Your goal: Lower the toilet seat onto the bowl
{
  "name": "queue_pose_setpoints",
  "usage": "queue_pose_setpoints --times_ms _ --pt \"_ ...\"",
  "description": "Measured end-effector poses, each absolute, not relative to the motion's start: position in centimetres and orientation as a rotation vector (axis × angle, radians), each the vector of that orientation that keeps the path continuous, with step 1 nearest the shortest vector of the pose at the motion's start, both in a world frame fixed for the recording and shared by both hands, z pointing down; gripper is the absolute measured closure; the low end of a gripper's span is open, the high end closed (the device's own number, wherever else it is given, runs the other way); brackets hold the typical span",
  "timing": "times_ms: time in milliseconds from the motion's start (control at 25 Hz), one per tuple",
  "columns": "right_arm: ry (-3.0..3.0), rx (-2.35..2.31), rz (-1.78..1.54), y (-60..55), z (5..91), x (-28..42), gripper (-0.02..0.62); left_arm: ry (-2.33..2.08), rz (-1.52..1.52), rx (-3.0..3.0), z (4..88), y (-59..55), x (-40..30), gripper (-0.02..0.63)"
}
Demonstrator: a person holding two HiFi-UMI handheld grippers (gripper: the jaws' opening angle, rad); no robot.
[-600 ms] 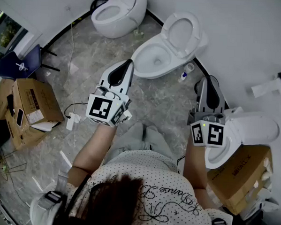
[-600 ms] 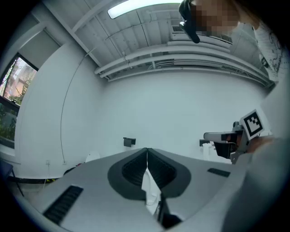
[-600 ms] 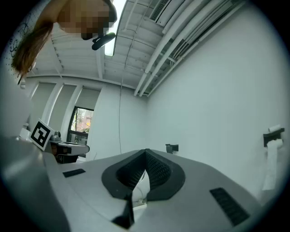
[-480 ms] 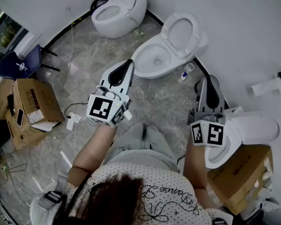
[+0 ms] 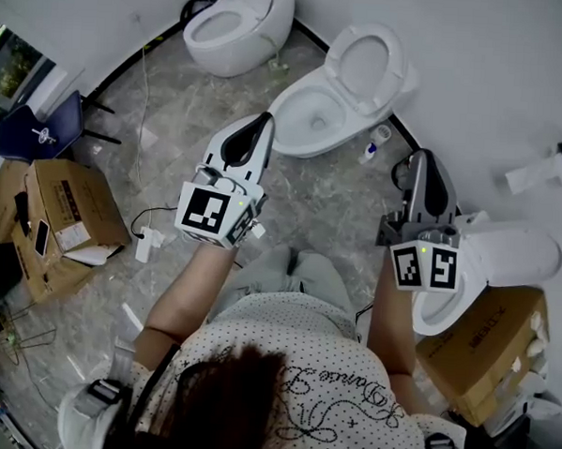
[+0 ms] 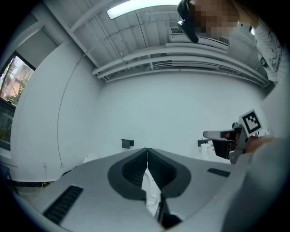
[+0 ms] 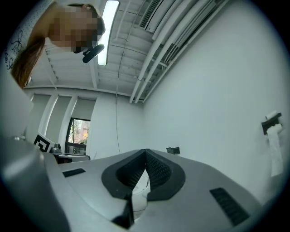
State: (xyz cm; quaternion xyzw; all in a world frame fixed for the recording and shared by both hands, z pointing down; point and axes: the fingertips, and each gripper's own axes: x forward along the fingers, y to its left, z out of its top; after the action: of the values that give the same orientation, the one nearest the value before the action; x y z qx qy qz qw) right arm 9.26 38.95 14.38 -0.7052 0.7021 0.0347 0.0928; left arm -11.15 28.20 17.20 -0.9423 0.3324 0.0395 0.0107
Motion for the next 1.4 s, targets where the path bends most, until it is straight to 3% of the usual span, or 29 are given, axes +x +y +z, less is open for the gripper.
queue_pose_setpoints --times_ms 240,280,360,640,920,1080,1400 --pt "2.075 -2.086 0.083 37.1 14.3 8.7 0.569 1.018 0.107 -2.916 17.0 26.4 -11.3 0.6" --pt "2.079 -2.088 0.082 36.7 14.3 8.9 0.55 1.012 0.1 -2.909 16.9 26.0 -11.0 0.598" --pt "2.089 -2.087 0.069 35.7 14.5 9.6 0.453 1.033 0.085 -2.914 16.8 25.1 -10.2 0.585" --pt "2.127 -2.098 0.041 30.9 15.4 13.6 0.302 1.059 0.095 -2.928 16.8 21.2 -5.7 0.354" --pt "2.182 -2.063 0.065 24.7 14.9 20.0 0.202 1.149 0.084 -2.891 16.4 15.9 0.2 0.266" --pt "2.232 -2.002 0.11 21.9 14.0 23.1 0.163 1.237 0.105 -2.855 16.1 13.3 2.7 0.261" --pt "2.287 -1.933 0.141 18.6 13.7 26.3 0.157 1.302 0.075 -2.827 15.9 10.5 5.9 0.25"
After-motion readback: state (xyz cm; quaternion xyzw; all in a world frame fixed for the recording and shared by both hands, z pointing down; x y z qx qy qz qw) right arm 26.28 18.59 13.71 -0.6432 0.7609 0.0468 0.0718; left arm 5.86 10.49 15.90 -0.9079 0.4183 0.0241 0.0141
